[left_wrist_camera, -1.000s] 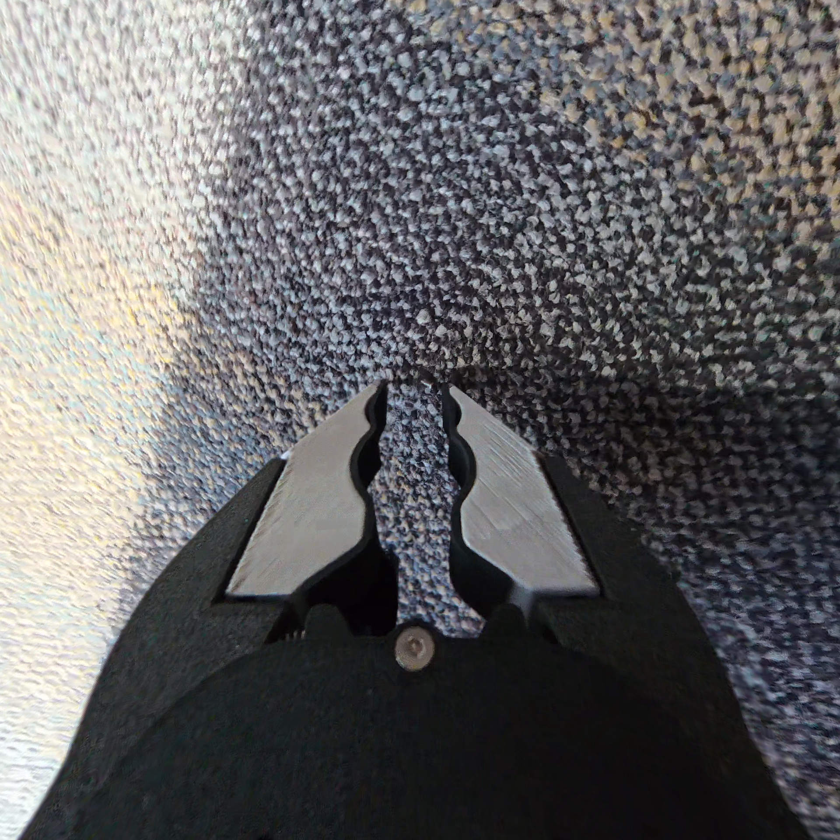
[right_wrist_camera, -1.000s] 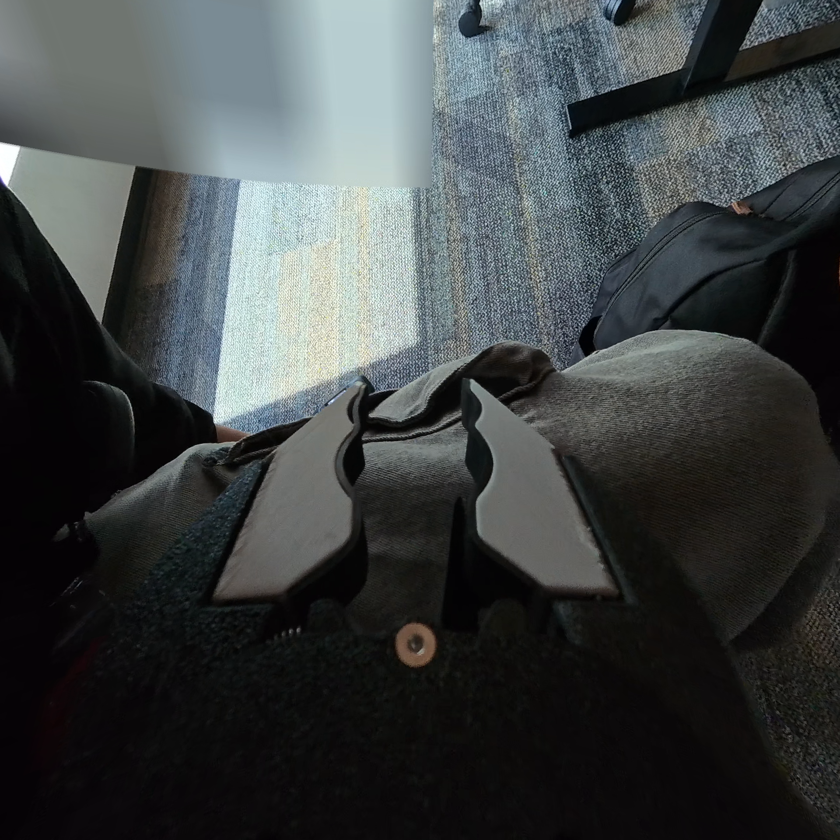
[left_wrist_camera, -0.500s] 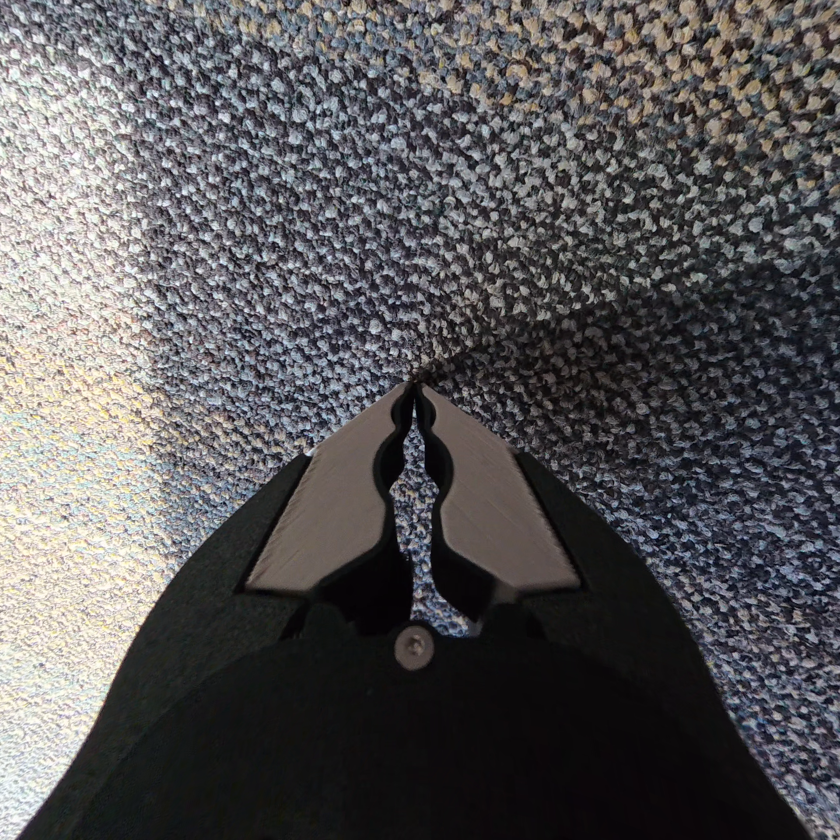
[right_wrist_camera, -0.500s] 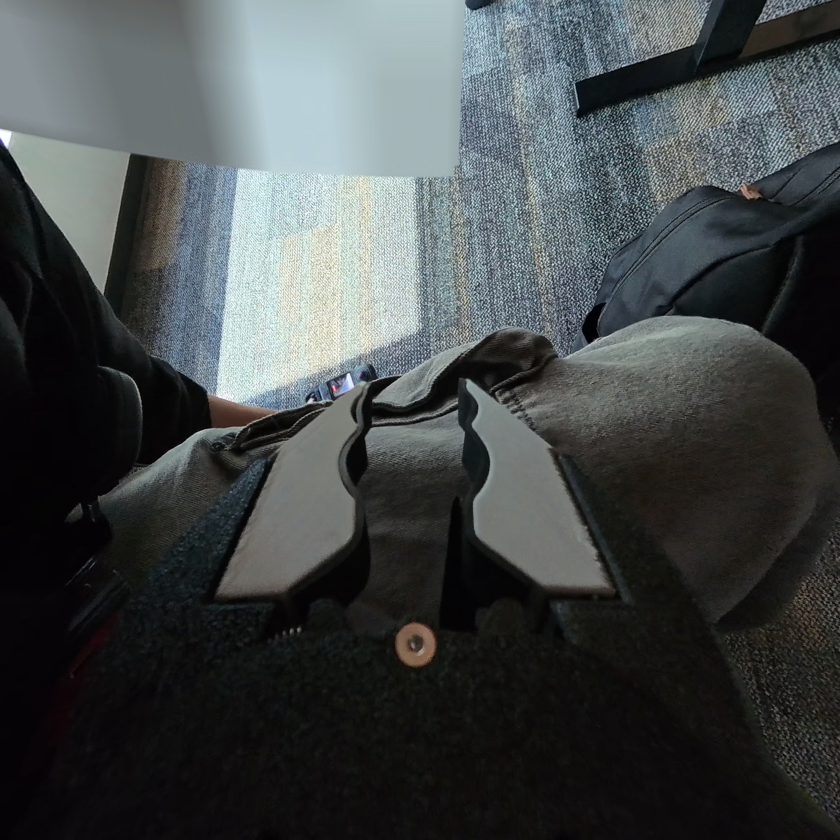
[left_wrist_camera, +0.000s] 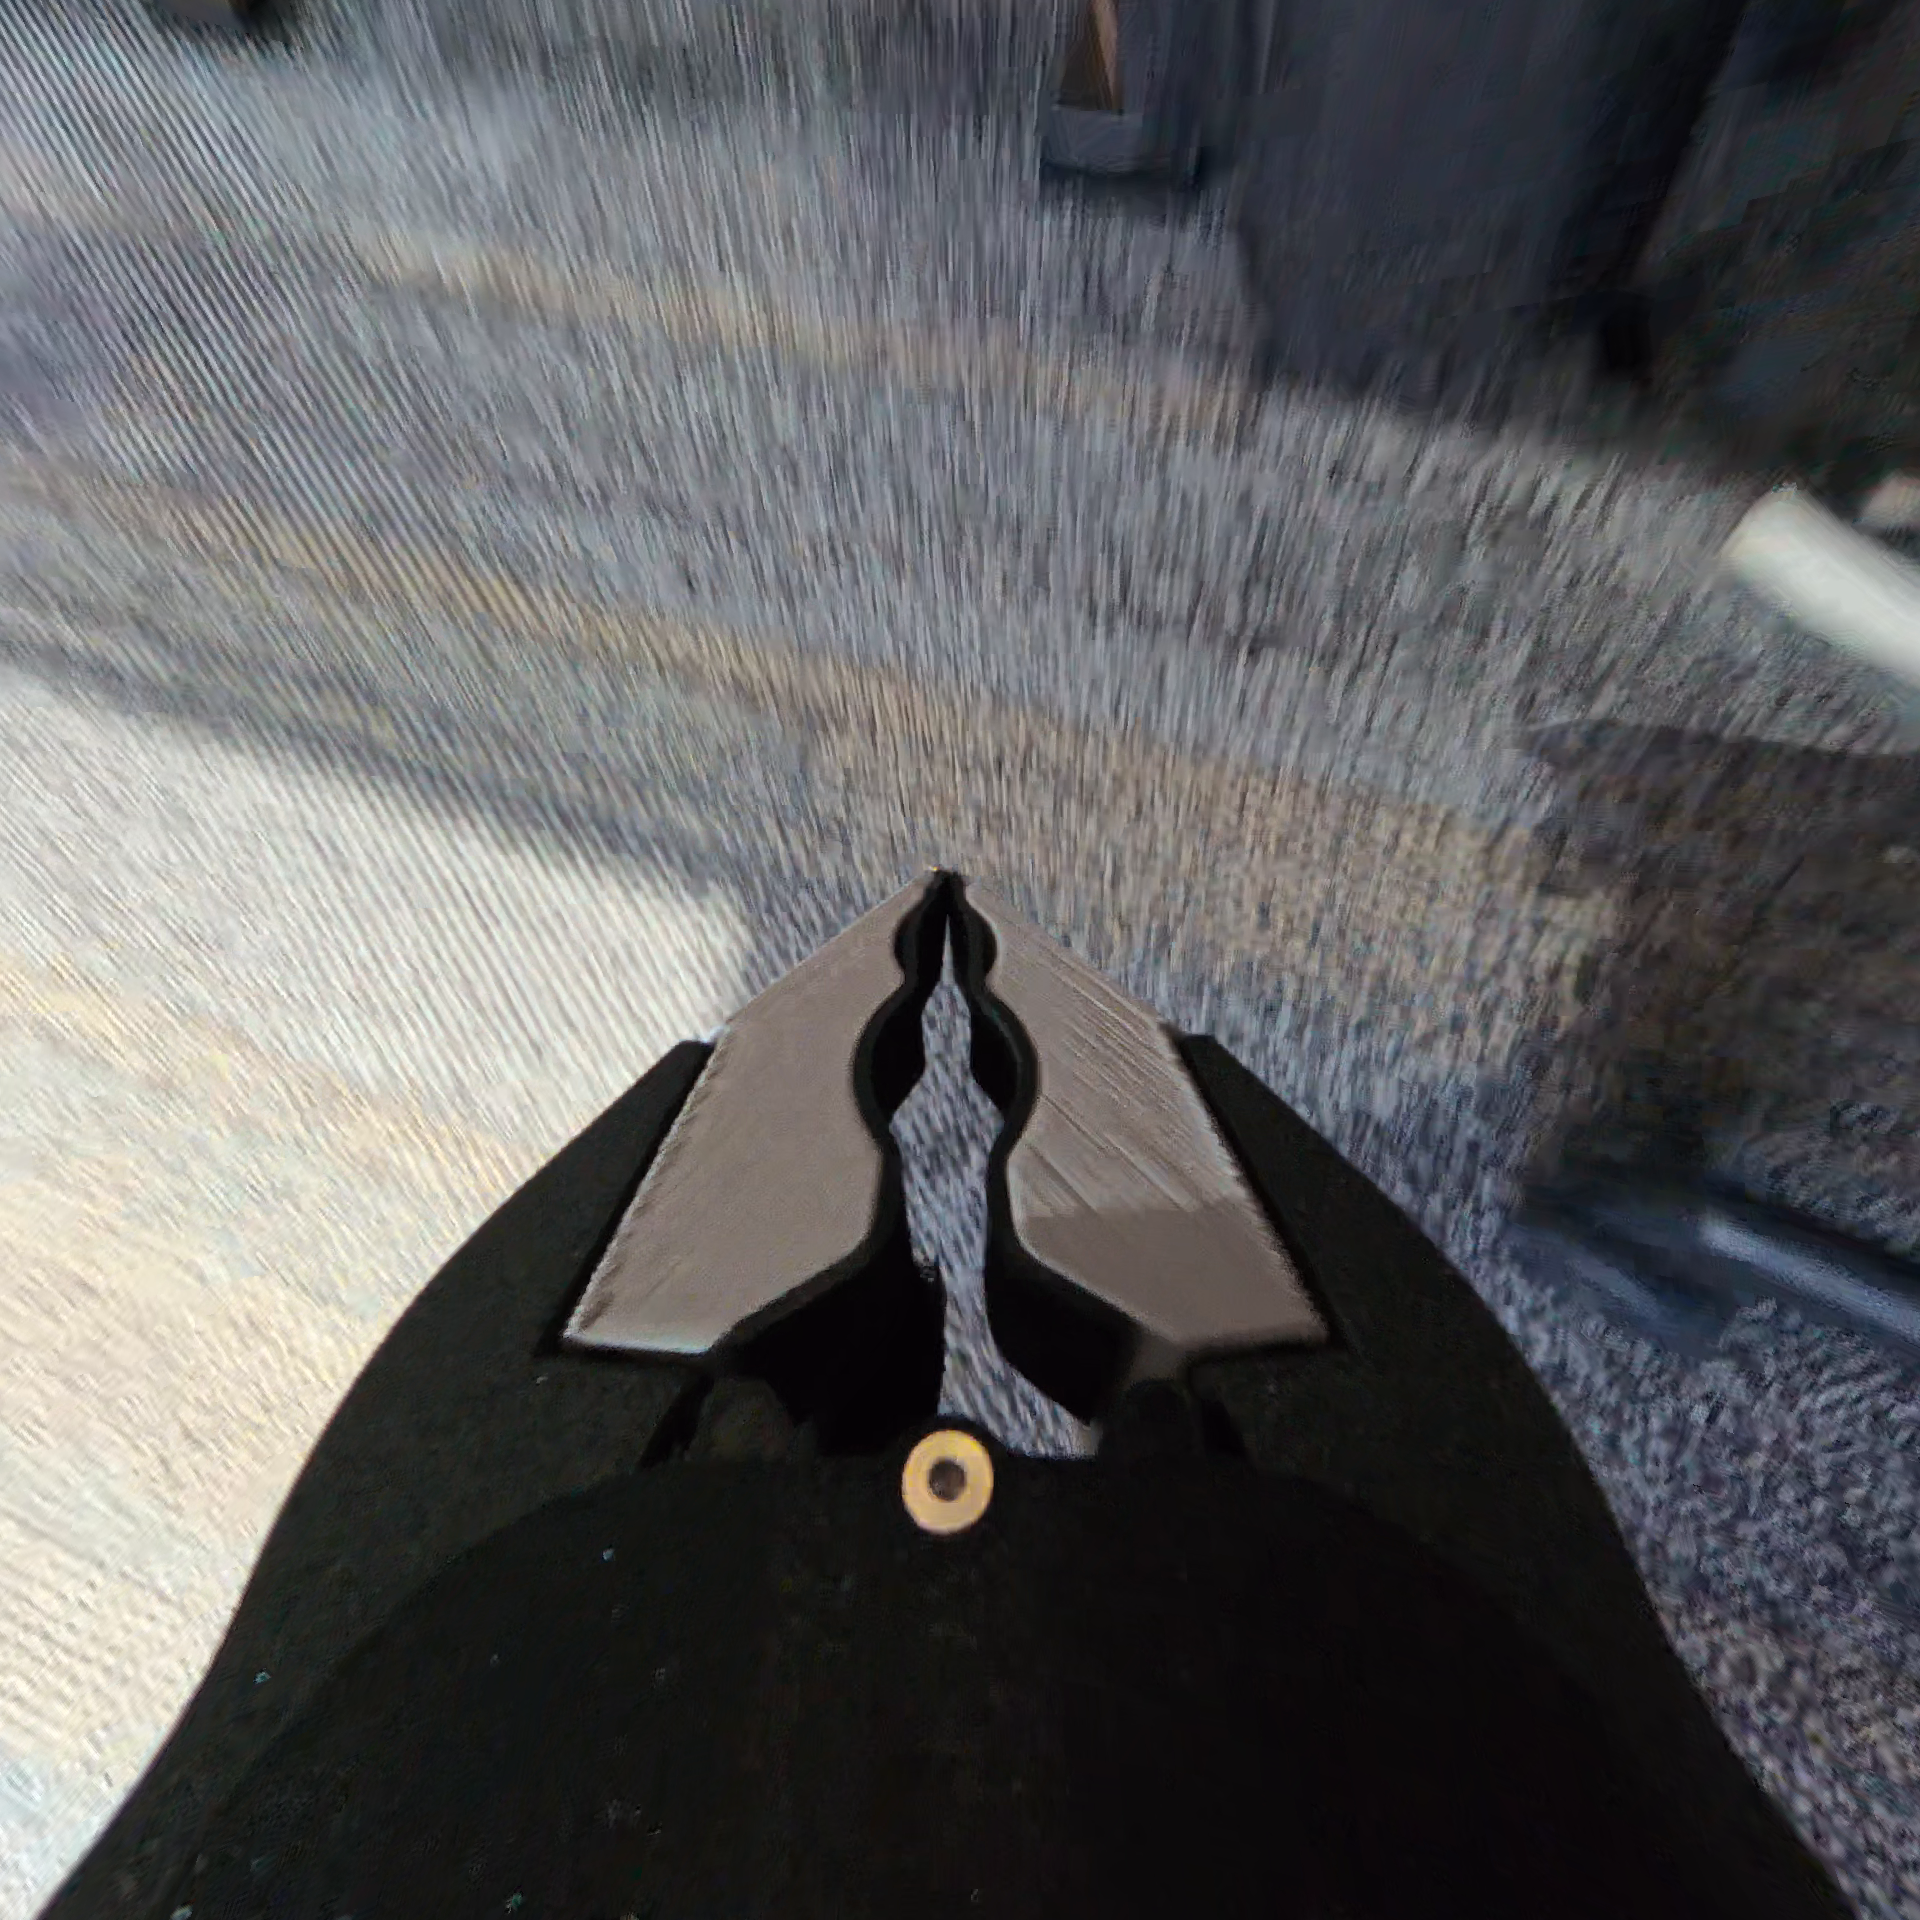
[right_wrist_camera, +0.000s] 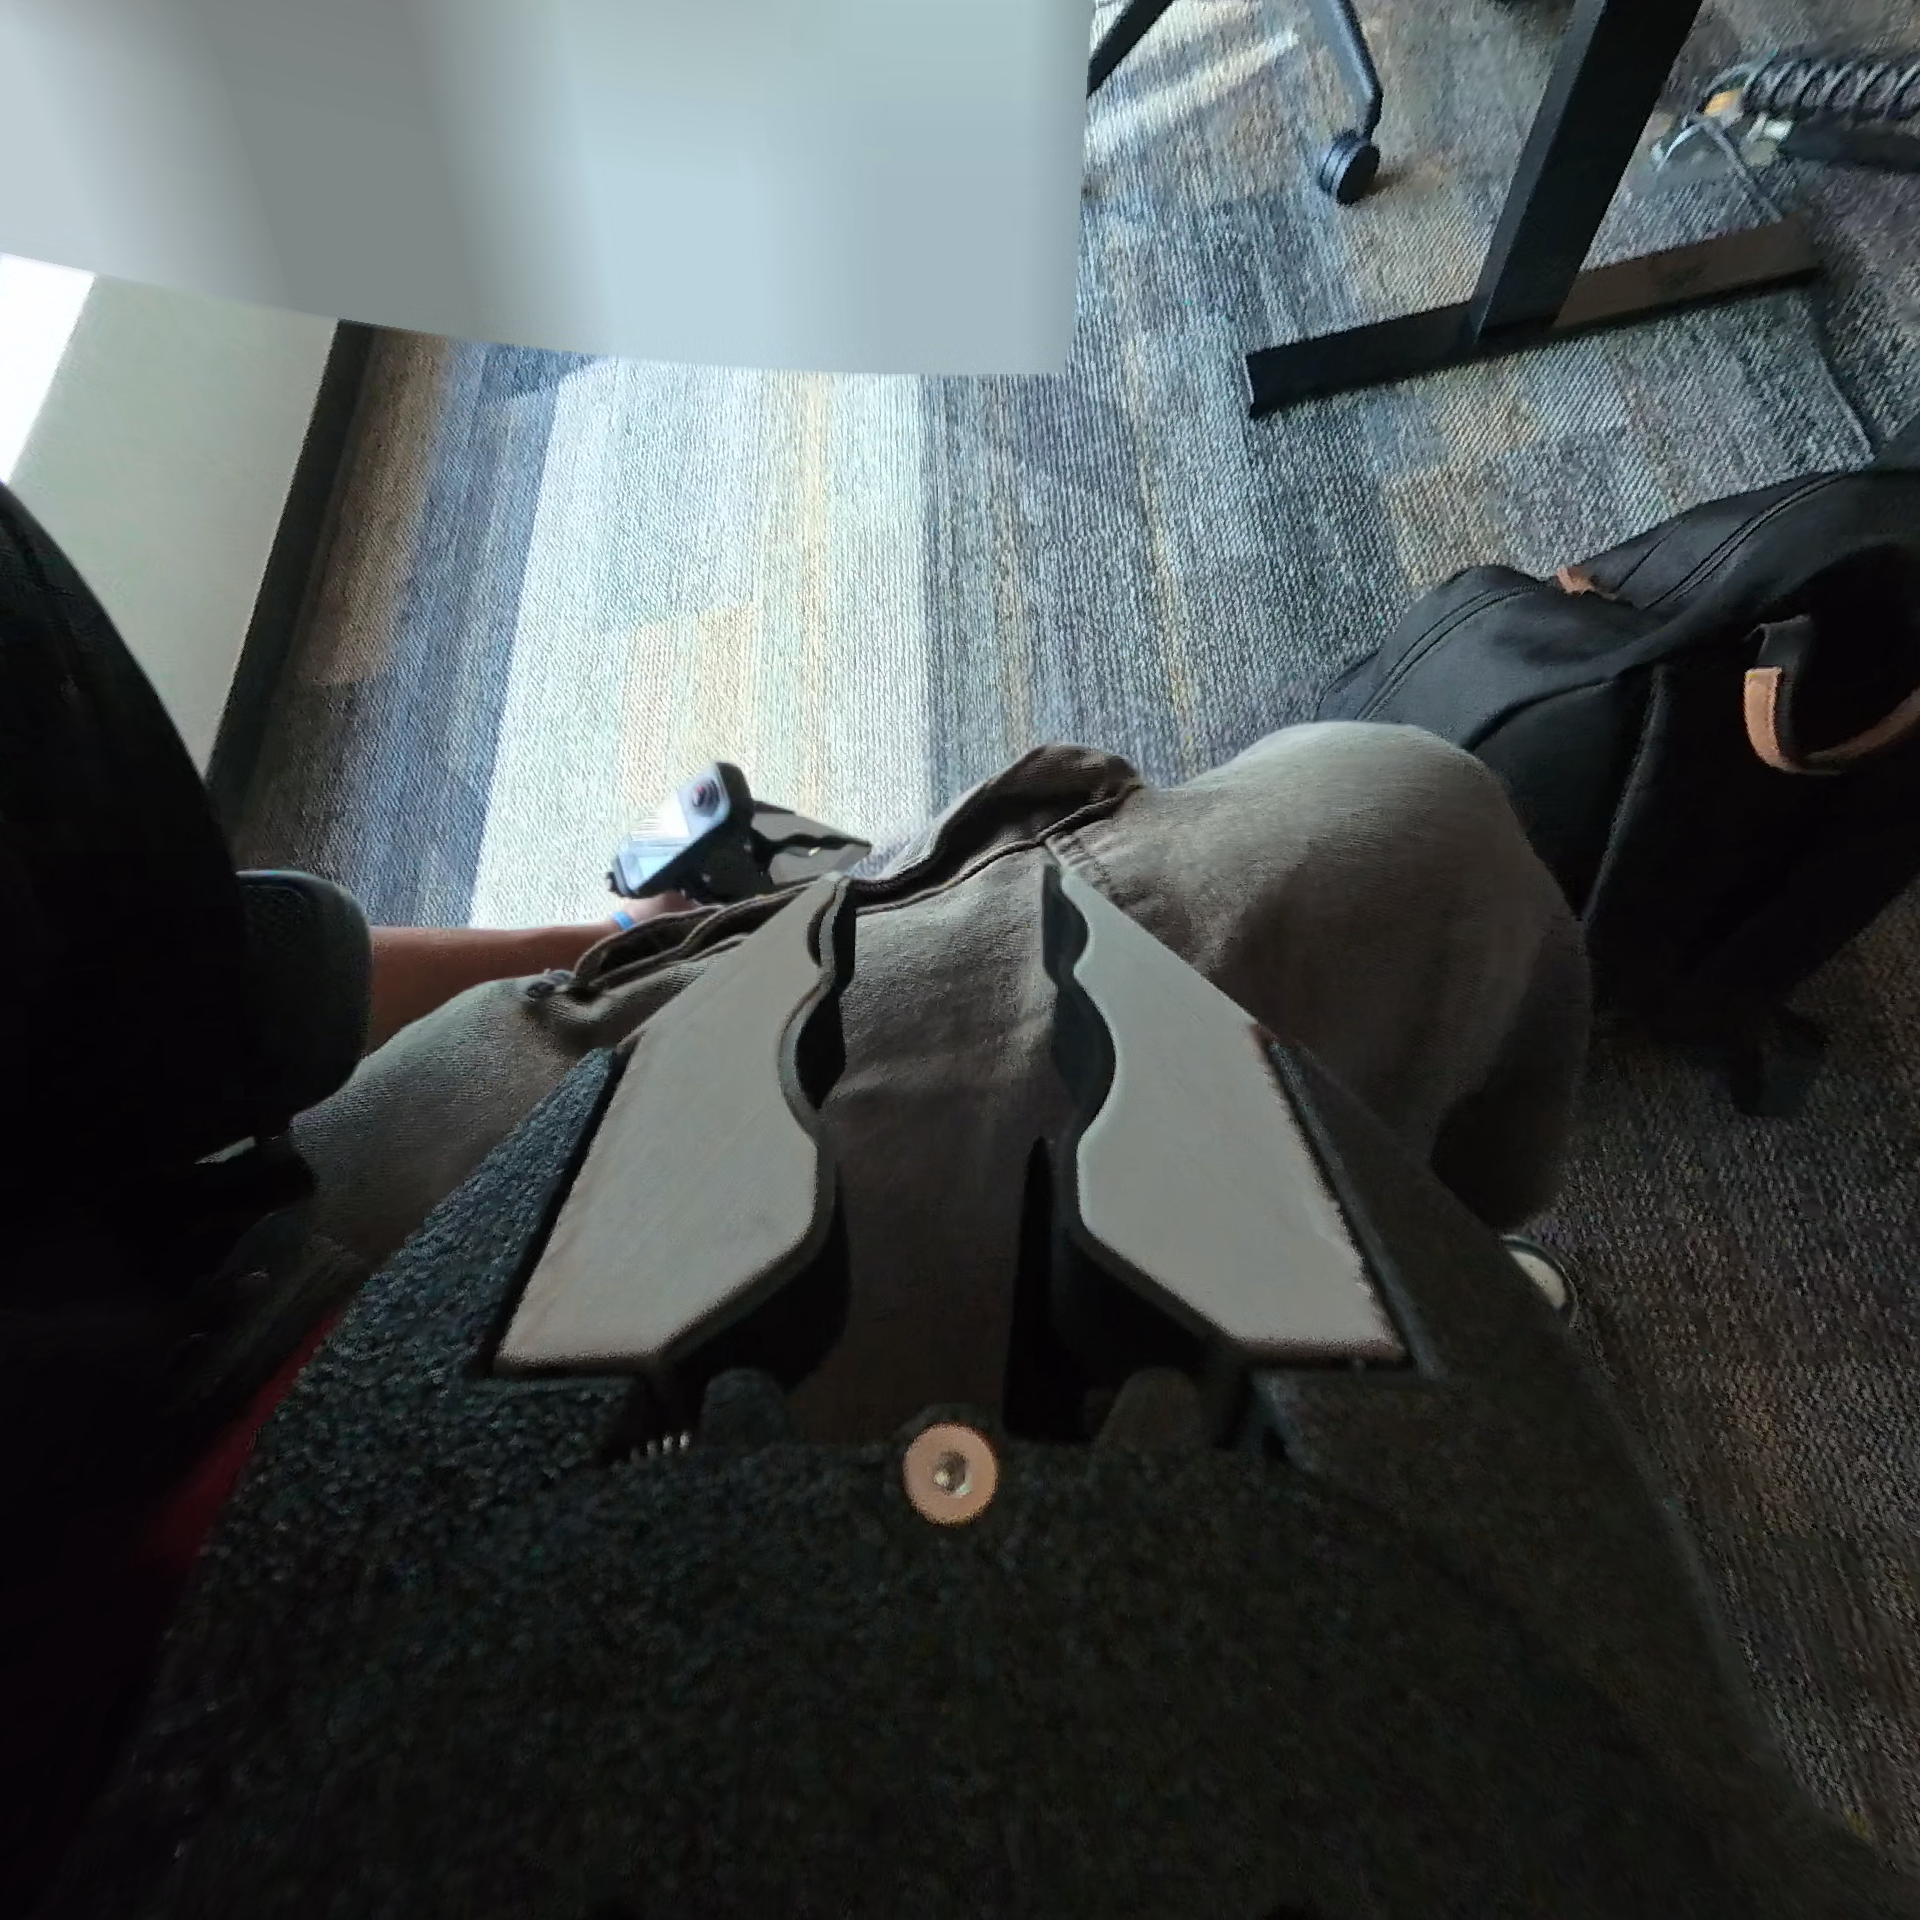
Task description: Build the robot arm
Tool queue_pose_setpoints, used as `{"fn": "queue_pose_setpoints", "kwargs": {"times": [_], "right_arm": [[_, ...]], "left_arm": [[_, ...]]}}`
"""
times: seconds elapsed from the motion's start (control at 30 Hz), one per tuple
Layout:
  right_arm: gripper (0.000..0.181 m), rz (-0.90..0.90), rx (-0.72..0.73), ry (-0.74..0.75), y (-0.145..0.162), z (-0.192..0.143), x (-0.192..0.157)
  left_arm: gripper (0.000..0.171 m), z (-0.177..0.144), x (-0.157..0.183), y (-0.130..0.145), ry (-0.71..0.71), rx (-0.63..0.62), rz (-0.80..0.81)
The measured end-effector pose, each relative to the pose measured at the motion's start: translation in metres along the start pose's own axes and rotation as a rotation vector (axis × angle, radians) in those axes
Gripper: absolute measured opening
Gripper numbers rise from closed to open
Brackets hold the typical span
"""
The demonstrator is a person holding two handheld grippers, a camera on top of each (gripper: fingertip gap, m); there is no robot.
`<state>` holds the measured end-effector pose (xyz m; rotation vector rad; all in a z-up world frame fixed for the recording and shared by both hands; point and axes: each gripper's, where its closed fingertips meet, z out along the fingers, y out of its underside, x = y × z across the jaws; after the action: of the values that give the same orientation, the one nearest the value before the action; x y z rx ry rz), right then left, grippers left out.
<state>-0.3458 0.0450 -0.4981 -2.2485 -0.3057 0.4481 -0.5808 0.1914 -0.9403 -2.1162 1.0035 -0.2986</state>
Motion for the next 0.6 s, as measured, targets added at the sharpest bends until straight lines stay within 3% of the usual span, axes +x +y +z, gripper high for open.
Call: {"fn": "queue_pose_setpoints", "kwargs": {"times": [0.17,0.3,0.47,0.6], "right_arm": [[0.035,-0.015,0.119,-0.004,-0.013,-0.023,-0.004],[0.035,-0.035,0.258,0.014,-0.030,-0.055,0.000],[0.037,-0.073,0.401,0.070,-0.043,-0.116,0.008],[0.035,-0.065,0.447,0.143,-0.026,-0.167,0.024]], "left_arm": [[0.000,-0.078,-0.006,-0.203,0.083,0.342,0.108],[0.000,-0.162,0.023,-0.375,0.199,0.602,0.296],[0.000,-0.279,0.121,-0.555,0.582,0.766,0.390],[0.000,-0.336,0.243,-0.646,0.967,0.629,0.512]]}}
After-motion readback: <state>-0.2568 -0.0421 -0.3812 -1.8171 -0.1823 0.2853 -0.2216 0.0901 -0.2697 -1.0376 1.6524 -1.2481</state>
